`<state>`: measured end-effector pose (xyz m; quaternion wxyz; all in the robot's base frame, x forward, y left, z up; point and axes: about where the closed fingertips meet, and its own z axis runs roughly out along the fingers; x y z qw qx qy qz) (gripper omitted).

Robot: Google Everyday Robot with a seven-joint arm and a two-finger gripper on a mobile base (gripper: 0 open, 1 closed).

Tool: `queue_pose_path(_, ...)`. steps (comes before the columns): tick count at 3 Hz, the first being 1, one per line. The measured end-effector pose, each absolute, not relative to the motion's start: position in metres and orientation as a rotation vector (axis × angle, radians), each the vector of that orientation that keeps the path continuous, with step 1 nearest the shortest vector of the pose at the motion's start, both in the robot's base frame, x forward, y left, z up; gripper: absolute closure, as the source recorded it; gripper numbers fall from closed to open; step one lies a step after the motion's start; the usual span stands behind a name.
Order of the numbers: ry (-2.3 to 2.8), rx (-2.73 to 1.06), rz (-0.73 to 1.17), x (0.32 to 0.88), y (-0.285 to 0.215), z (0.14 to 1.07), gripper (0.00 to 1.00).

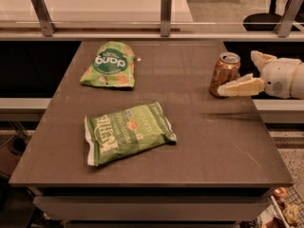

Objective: Pick orange can

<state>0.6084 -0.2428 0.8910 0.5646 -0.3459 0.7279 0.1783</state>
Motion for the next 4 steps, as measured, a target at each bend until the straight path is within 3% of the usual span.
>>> queue_pose_path(2,1.579,-0.792,0.505,0.624,-0.221,0.894,0.00)
queue_pose_path(3,1.552,-0.811,0.512,0.625,-0.211,0.896,0.17)
queue_pose_path(4,1.550,-0.814,0.516,0.625,-0.208,0.896,0.41)
